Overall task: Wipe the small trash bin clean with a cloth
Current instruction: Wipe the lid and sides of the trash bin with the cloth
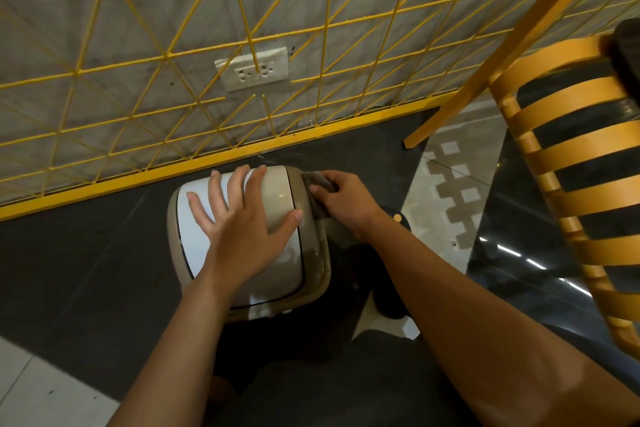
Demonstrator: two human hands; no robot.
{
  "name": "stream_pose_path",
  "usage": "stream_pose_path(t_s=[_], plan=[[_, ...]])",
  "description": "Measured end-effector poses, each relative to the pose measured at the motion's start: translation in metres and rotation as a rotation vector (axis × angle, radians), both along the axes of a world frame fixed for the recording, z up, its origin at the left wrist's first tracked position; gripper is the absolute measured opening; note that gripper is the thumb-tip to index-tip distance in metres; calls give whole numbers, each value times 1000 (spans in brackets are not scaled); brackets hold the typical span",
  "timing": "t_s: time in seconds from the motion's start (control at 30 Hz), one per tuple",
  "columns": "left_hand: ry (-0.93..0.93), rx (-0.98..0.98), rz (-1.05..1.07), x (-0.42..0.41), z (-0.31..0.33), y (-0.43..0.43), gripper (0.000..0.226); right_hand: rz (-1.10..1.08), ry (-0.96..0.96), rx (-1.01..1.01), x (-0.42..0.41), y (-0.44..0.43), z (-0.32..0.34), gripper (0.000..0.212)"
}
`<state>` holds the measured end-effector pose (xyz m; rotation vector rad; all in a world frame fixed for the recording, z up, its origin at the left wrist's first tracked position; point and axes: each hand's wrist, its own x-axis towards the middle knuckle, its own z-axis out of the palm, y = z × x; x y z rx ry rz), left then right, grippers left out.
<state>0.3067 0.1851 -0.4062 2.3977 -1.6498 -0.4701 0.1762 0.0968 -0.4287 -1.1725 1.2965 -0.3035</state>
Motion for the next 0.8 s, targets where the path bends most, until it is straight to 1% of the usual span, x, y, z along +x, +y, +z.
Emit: stream_pose_path(t_s=[0.07,0.13,0.3,0.37,0.5,0.57,0.7,0.8], plan=[[-3,-7,10,0,0,0,82,8,54,3,5,-1,1,26],[-9,-20,22,0,0,0,82,3,50,10,3,2,3,26],[-20,-28,9,2,-3,0,80,-80,-146,41,-11,17,6,22],[-14,-25,-1,1,-2,0,80,-93,-122,39,-10,18,4,22],[0,-32,3,1,-1,-1,81,-50,41,22,1,12,2,26],[6,-27,8,3,-2,-1,76,-48,25,12,2,12,5,26],[9,-22,7,5,-5,-2,74,-51,-80,-105,-3,18,17,24],[21,-26,4,5,-6,-2,73,-33,-99,-201,0,18,20,26]])
